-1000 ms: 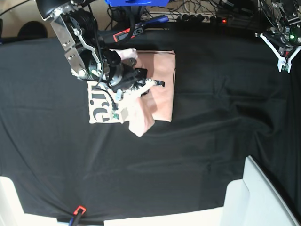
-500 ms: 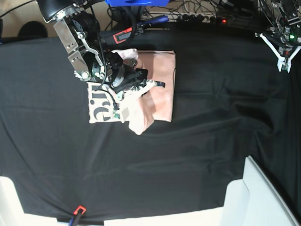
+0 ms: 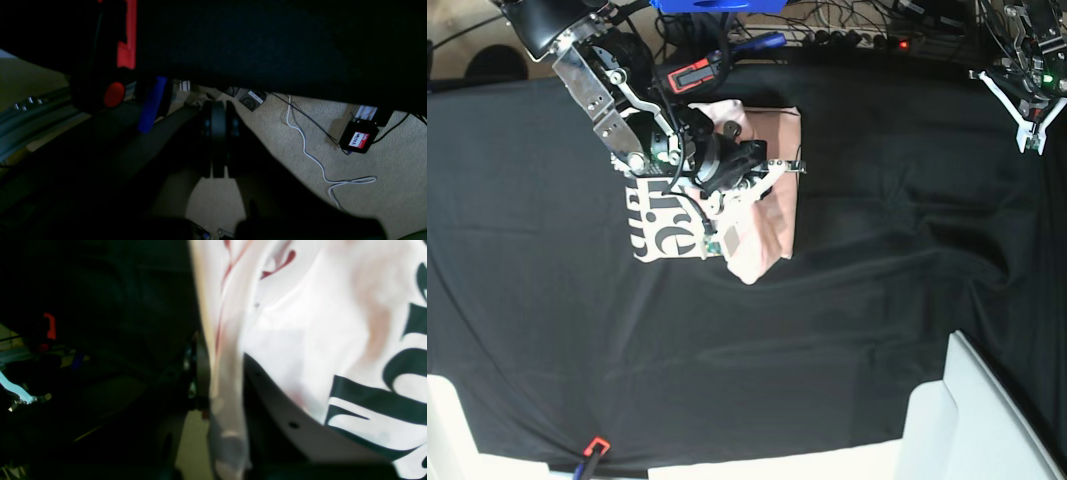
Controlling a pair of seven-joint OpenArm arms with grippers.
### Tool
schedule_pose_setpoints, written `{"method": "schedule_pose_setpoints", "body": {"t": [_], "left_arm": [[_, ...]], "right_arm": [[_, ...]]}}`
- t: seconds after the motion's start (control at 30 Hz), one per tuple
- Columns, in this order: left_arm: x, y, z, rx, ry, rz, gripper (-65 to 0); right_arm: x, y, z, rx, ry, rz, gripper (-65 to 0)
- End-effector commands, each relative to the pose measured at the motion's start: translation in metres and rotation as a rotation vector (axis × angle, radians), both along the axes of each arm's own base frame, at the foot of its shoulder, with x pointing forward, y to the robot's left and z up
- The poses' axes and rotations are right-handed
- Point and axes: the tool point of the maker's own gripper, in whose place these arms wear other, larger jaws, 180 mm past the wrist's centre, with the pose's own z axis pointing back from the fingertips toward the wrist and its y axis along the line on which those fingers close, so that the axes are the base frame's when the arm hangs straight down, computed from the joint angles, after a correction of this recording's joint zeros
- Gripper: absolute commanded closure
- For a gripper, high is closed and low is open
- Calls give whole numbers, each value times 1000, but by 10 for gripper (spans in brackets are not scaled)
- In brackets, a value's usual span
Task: Fold the T-shirt properly
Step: 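Lift the shirt end with the right gripper and fold it over the bundle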
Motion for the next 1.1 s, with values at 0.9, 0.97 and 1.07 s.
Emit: {"method": "schedule_pose_setpoints", "body": {"t": [0.9, 0.97, 1.07], "left_arm": [[0, 37, 14, 76, -48, -57, 0], [-5, 44, 11, 79, -23, -55, 0], [-1, 46, 11, 81, -59, -80, 0]], "right_arm": [[13, -64, 27, -100, -156, 38, -13], [11, -75, 22, -131, -151, 43, -4], [1, -89, 12, -167, -125, 47, 0]]}}
